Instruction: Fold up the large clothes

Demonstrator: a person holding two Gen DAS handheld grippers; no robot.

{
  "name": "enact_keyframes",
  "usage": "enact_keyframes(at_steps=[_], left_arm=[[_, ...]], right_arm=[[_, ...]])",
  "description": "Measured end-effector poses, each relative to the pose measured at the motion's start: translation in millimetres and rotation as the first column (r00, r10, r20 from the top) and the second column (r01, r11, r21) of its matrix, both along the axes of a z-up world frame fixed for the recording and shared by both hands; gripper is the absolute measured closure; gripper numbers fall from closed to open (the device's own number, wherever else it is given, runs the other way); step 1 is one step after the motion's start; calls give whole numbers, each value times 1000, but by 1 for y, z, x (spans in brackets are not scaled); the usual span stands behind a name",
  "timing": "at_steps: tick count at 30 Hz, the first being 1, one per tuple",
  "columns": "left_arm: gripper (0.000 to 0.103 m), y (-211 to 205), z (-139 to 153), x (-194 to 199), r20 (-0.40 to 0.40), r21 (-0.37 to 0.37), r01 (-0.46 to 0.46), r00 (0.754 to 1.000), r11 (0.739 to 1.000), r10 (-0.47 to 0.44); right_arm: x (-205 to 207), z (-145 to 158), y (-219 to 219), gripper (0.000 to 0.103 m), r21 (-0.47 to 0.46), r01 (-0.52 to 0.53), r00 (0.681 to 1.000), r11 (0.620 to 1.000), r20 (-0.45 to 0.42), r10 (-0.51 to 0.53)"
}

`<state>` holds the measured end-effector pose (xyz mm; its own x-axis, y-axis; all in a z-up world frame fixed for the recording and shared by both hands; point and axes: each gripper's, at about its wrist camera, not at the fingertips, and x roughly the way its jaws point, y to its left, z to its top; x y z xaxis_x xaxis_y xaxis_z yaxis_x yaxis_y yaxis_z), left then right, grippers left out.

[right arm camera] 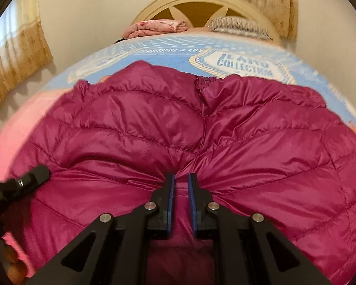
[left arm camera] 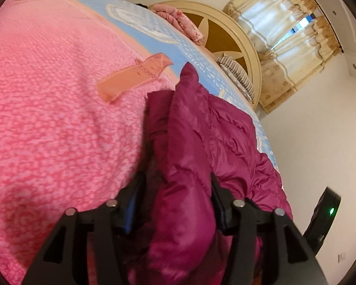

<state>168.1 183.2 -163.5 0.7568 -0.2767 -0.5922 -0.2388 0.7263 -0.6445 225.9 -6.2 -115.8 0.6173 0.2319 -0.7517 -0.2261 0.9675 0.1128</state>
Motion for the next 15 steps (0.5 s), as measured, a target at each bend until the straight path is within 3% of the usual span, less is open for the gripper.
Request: enact_keyframes(at_steps=[3,6,9,12,15], left_arm=[[33,6,6,-15,31,20,-11,999,1000,10],[5,12,10,-35,58,61,-86,995,994,82],[4,12,3,-40,88,-22,-88,992,996,90],[3,2,-9,-30,64,-93,-72,995,993,78],[0,-11,-3,-21,91,-22,-99,991,995,100]], right_arm=[[-8,16,-25,92,136,37,999,990,3,-38],[-20,30,-38,92,140,44,997,989,49,-52],[-21,32,-38,92,161,22,999,987,44,-30],[-10,32,-35,92,195,22,999,981,35,-30],[-1,30,-29,92,230,37,998,973,33,-46]])
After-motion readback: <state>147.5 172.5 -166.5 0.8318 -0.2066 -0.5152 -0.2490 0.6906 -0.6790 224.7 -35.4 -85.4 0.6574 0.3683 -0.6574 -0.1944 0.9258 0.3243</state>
